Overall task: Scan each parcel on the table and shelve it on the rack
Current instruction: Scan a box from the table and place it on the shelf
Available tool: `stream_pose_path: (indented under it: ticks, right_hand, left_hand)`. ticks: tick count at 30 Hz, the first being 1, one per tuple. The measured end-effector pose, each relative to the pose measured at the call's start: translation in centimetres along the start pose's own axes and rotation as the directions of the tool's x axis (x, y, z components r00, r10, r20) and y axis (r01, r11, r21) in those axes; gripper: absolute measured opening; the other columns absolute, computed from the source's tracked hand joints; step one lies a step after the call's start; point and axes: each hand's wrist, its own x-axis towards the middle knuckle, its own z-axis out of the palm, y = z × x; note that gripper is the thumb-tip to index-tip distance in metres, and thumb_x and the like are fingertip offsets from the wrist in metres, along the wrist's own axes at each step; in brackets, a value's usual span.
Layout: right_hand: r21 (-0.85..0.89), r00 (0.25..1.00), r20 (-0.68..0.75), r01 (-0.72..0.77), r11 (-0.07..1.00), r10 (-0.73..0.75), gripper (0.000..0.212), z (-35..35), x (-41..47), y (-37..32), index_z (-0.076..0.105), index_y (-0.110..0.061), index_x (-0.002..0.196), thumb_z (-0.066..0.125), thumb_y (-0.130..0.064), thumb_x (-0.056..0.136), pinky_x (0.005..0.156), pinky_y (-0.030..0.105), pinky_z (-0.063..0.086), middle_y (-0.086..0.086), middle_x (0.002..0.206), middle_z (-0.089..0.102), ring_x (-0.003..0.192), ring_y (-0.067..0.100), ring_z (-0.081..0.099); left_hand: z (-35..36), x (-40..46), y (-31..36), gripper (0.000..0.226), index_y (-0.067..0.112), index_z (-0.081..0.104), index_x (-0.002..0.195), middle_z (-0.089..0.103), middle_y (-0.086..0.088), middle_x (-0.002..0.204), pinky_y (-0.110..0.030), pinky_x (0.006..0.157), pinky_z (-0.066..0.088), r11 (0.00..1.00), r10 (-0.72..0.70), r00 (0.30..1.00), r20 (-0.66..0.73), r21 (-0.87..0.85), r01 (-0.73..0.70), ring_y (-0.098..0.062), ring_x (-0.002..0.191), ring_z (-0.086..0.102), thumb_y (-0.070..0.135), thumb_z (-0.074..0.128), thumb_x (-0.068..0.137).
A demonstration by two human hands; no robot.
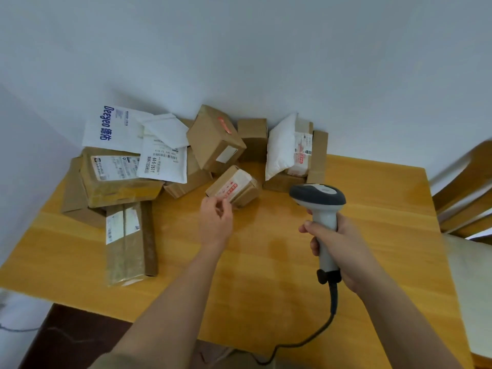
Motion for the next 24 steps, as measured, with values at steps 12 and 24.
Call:
stream_pose_path:
  ticks: [12, 24]
  right_hand:
    - [-0.079, 0.999, 0.035, -0.039, 0.996, 0.042, 0.014, 3.2, 0.2, 0.1, 0.055, -0.018, 0.106, 0.062, -0.012, 0.095, 0.053, 0.025, 0.048, 0.005, 0.086, 0.071, 0.053, 0.01, 0.052]
    - [-0.046, 0.981, 0.099, -0.162, 0.986, 0.166, 0.015, 2.7, -0.3, 0.0, 0.062, -0.019, 0.103, 0.062, -0.031, 0.095, 0.062, 0.031, 0.047, 0.004, 0.064, 0.057, 0.06, 0.016, 0.054]
  left_hand:
    - [0.6, -2.2, -3.6, 0.07, 0.009, 0.031, 0.145, 0.022, -0.012, 0.151, -0.035, 0.089, 0.041, 0.864, -0.492, 0.854, 0.171, -0.026, 0.503, -0.032, 0.124, 0.046, 0.048, 0.058, 0.094]
    - [2.7, -3.9, -4.9, 0.086, 0.011, 0.034, 0.136, 0.056, -0.002, 0.133, -0.04, 0.096, 0.05, 0.773, -0.556, 0.66, 0.505, 0.022, 0.634, -0.024, 0.119, 0.055, 0.03, 0.088, 0.071]
